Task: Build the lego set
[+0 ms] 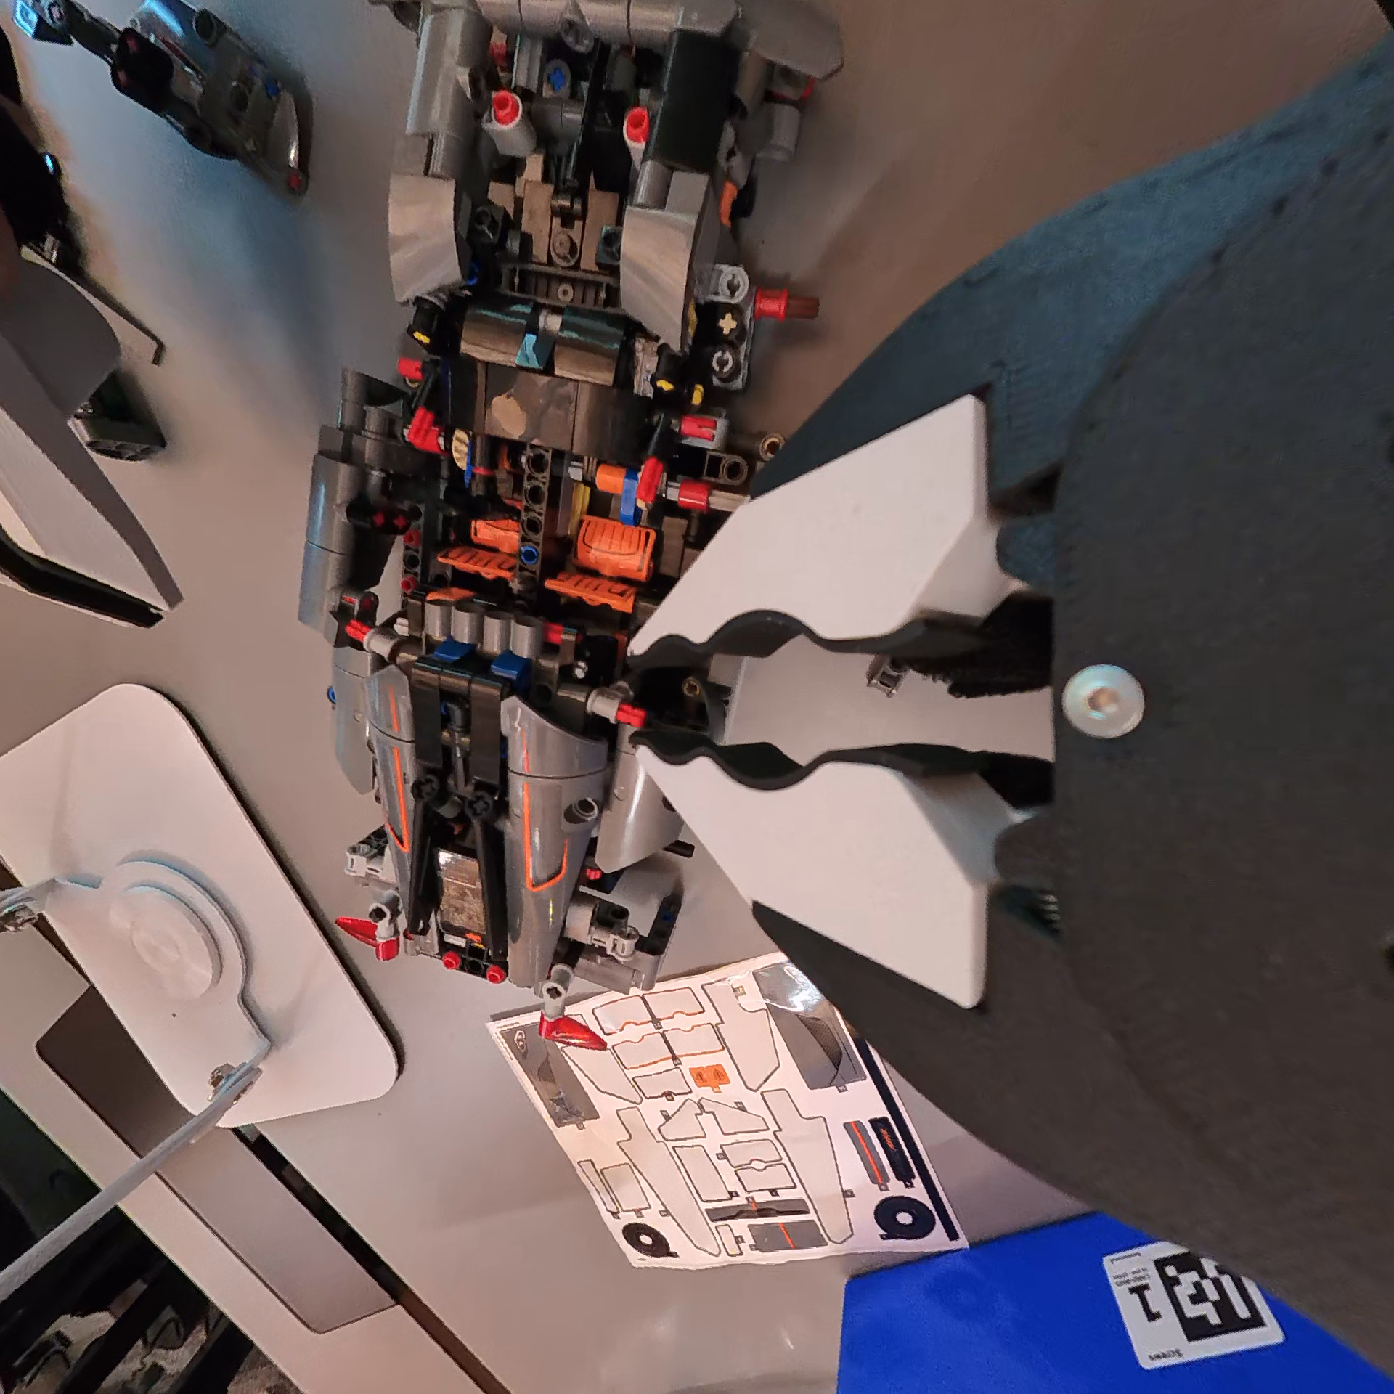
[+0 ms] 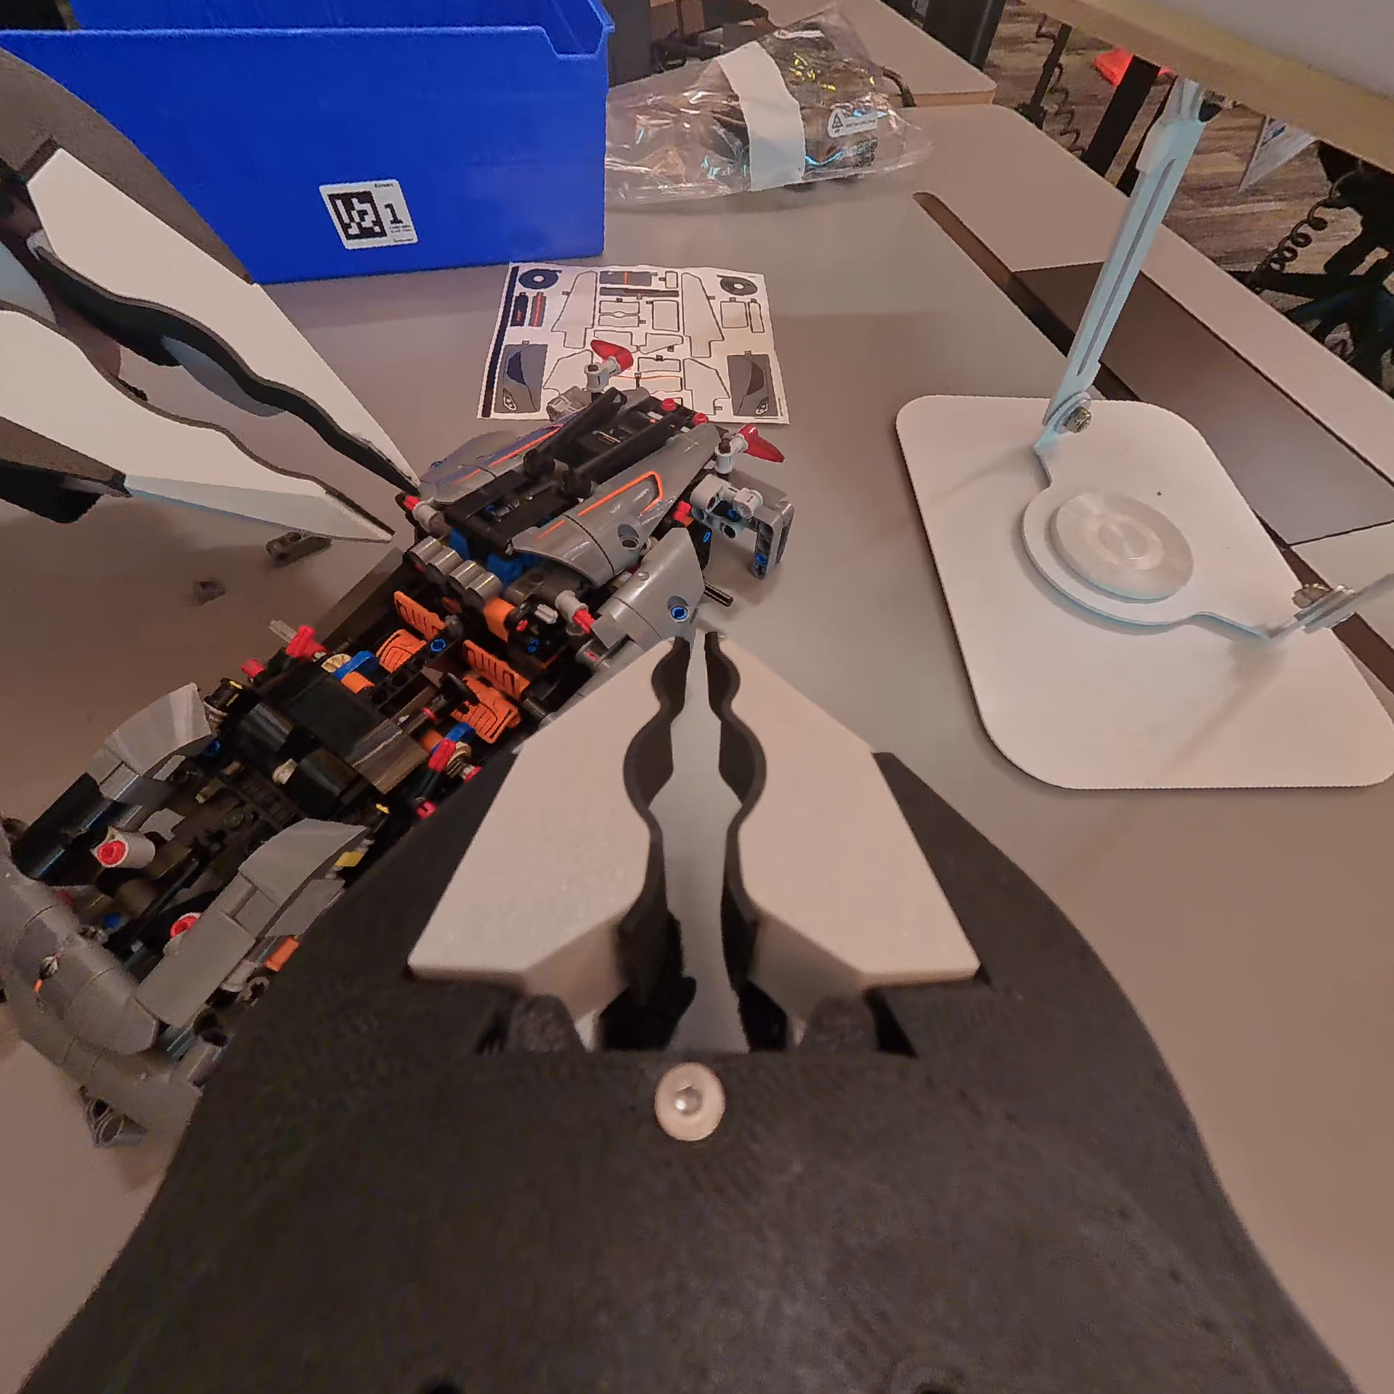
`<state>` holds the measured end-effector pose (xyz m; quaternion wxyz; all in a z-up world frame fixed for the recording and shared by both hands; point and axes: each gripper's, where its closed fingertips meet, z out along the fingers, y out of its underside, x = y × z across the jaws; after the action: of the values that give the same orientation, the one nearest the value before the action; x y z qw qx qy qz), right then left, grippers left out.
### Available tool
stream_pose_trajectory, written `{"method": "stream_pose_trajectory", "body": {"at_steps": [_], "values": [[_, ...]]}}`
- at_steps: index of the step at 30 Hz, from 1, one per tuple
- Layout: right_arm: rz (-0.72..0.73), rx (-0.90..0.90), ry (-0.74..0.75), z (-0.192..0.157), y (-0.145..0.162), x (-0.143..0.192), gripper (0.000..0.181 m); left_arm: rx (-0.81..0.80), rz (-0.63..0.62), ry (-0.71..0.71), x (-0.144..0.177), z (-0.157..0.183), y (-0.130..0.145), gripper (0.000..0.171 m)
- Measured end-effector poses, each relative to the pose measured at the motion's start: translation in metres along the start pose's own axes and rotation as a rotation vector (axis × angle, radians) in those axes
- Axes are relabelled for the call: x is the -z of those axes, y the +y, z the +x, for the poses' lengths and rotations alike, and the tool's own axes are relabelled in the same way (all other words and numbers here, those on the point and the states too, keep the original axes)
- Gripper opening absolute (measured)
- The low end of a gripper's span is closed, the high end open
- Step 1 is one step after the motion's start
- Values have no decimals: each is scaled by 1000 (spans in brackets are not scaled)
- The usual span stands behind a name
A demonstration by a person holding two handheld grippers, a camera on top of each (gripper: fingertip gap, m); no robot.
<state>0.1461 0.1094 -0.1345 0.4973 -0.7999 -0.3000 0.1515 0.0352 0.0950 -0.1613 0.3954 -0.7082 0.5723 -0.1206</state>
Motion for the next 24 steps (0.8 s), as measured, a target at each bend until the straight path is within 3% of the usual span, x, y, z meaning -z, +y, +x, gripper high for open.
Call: {"method": "stream_pose_trajectory", "body": {"at_steps": [24], "values": [[-7,25,-34,-9,1,-4,4,7,9,-8,-2,-3,1,15]]}}
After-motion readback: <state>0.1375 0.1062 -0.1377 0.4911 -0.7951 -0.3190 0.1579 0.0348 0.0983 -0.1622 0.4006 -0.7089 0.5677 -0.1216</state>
